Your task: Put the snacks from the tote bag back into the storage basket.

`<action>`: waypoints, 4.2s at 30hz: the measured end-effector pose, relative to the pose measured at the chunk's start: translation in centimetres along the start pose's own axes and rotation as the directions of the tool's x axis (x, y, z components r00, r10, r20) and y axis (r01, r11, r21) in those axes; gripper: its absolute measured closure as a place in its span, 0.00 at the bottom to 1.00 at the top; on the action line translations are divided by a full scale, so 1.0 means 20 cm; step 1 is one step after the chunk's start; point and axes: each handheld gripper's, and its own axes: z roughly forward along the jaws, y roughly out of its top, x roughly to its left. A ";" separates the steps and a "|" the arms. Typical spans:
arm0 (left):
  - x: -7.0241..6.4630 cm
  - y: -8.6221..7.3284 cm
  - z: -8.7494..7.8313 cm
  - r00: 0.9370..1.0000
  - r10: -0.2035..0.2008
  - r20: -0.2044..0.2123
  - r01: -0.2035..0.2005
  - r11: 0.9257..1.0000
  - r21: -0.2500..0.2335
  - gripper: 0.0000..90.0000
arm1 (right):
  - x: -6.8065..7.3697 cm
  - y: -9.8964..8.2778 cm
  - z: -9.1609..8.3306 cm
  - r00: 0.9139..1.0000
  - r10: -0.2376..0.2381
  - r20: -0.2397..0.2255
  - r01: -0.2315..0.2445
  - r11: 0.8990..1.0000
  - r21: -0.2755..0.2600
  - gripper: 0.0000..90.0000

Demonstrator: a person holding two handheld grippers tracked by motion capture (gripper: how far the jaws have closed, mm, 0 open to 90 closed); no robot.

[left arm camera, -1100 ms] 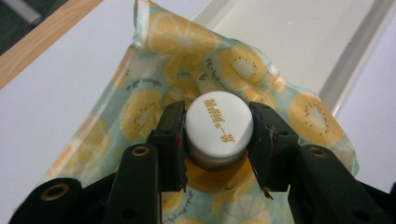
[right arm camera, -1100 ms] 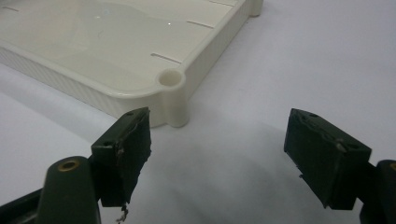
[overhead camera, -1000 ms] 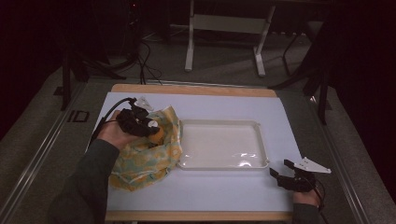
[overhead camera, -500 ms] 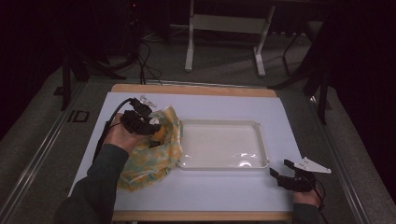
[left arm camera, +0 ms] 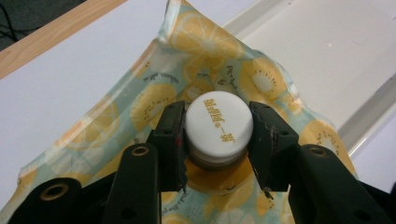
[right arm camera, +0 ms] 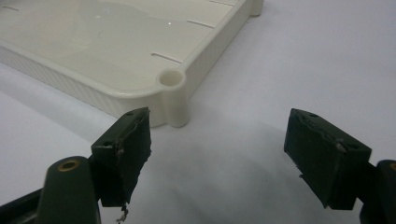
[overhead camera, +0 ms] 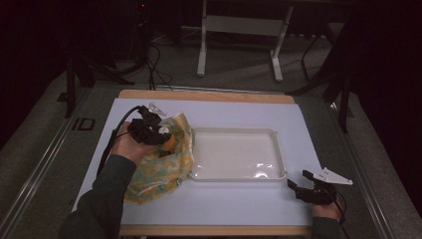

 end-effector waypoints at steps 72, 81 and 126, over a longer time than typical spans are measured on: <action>0.10 0.00 0.01 0.986 0.121 0.114 -0.119 0.993 -0.028 0.66 | 0.00 0.00 0.00 1.000 -0.006 -0.003 0.006 1.000 0.006 0.25; 0.07 -0.01 0.02 0.998 0.020 0.057 -0.017 0.999 -0.037 0.66 | 0.00 0.00 0.00 1.000 -0.004 -0.004 0.004 1.000 0.007 0.25; 0.10 0.15 -0.09 0.998 0.024 0.060 -0.032 0.991 0.133 0.66 | 0.00 0.00 0.00 1.000 0.001 -0.007 -0.001 1.000 0.006 0.25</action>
